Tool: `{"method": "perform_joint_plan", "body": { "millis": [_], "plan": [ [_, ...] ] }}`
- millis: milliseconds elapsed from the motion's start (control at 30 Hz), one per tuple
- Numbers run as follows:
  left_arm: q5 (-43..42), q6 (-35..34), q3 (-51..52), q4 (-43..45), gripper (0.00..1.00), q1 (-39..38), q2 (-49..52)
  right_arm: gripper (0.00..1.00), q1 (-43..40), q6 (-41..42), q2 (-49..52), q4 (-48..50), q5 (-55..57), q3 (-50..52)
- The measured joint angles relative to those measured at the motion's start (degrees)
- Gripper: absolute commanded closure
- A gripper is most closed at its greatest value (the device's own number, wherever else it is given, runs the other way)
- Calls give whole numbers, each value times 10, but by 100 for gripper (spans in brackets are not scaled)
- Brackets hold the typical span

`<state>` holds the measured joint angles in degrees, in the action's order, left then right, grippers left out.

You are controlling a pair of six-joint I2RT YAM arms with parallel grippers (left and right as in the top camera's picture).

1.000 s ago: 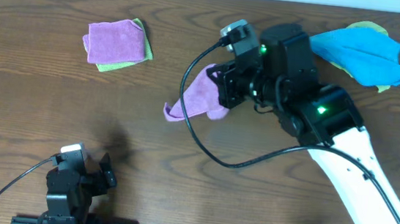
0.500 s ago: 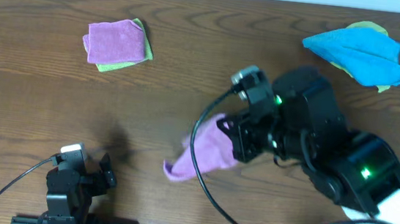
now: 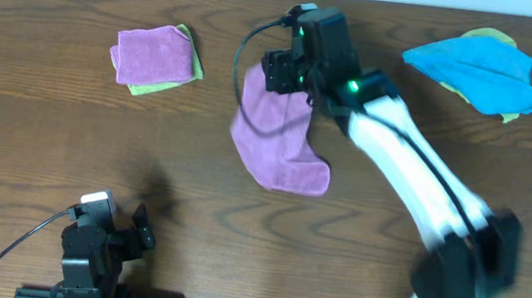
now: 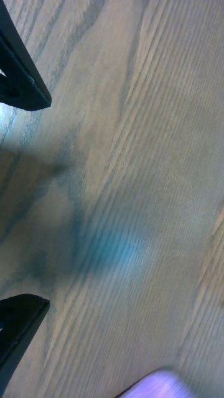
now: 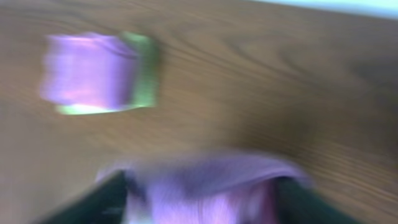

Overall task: Fold the cloth
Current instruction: 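Lift the purple cloth with the right gripper and drag it to table center, then lay the purple cloth down and move the left arm toward it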

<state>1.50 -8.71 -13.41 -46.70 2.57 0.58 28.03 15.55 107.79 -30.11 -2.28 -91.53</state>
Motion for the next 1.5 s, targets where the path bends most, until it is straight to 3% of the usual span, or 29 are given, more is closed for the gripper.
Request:
{"method": "perform_joint_plan", "body": {
  "millis": [200, 367, 467, 600, 633, 767, 1000, 1233, 1367, 1500],
  "plan": [
    [0, 0, 0, 1, 5, 0, 0, 1, -38, 4, 47, -44, 23, -15],
    [0, -12, 0, 2, 5, 0, 0, 1, -33, 3, -32, -109, 24, -40],
    [-5, -49, 5, 10, 5, 0, 0, 1, -33, 3, -78, -195, 24, -52],
    [-49, -78, 9, 16, 4, 0, 0, 1, -34, 3, -89, -301, 19, -52],
    [-74, -76, 10, 18, 4, 0, 0, 8, -34, 3, -87, -316, 16, -47],
    [-129, -67, 1, 16, 4, 0, 24, 8, -34, -1, -87, -322, -2, -4],
    [-151, -63, -158, -3, 4, 0, 250, 8, -34, -24, -91, -280, -23, 124],
    [-169, -62, -400, -132, 4, 0, 551, 11, -34, -35, -96, -215, -44, 226],
    [-213, -62, -482, -131, 4, 0, 649, 12, -35, -36, -97, -196, -64, 266],
    [-299, -63, -496, -93, 4, 0, 705, 13, -37, -18, -98, -161, -95, 305]
  ]
}}
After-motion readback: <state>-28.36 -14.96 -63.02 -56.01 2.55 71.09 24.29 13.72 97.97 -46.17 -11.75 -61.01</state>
